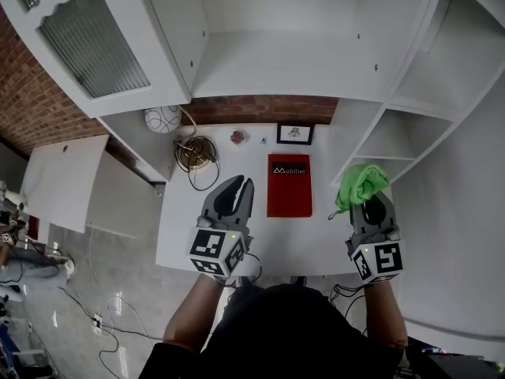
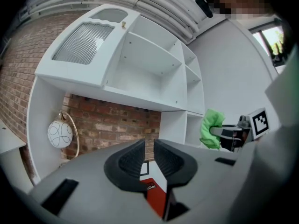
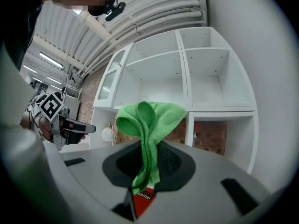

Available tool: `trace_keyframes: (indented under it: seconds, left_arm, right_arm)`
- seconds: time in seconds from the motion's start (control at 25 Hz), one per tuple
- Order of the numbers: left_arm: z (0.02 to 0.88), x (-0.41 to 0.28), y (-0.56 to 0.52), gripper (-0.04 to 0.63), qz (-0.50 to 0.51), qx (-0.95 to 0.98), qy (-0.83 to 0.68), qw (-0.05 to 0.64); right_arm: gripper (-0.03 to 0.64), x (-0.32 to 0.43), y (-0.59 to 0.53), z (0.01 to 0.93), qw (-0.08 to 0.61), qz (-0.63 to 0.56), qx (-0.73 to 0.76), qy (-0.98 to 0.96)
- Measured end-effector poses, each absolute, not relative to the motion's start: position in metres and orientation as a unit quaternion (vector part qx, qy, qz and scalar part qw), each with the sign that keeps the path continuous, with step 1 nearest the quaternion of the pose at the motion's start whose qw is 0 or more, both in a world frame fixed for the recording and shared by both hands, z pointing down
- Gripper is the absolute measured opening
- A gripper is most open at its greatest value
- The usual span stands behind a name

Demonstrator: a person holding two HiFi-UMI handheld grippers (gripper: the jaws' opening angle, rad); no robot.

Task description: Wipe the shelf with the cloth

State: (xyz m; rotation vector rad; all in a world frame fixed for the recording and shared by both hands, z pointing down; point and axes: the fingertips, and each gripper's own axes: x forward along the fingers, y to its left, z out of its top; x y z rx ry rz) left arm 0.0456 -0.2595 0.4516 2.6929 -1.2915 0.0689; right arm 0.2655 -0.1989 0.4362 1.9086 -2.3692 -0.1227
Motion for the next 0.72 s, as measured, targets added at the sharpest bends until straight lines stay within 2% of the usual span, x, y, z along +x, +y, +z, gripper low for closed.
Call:
trace_keyframes:
  seconds: [0.72]
  left_arm:
    - [0.443, 0.028, -0.267, 0.057, 0.007, 0.901, -0.429, 0.067]
  right_arm:
    - [0.052, 0.244, -0.200, 0.417, 0.026, -0.047, 0.623, -0.780]
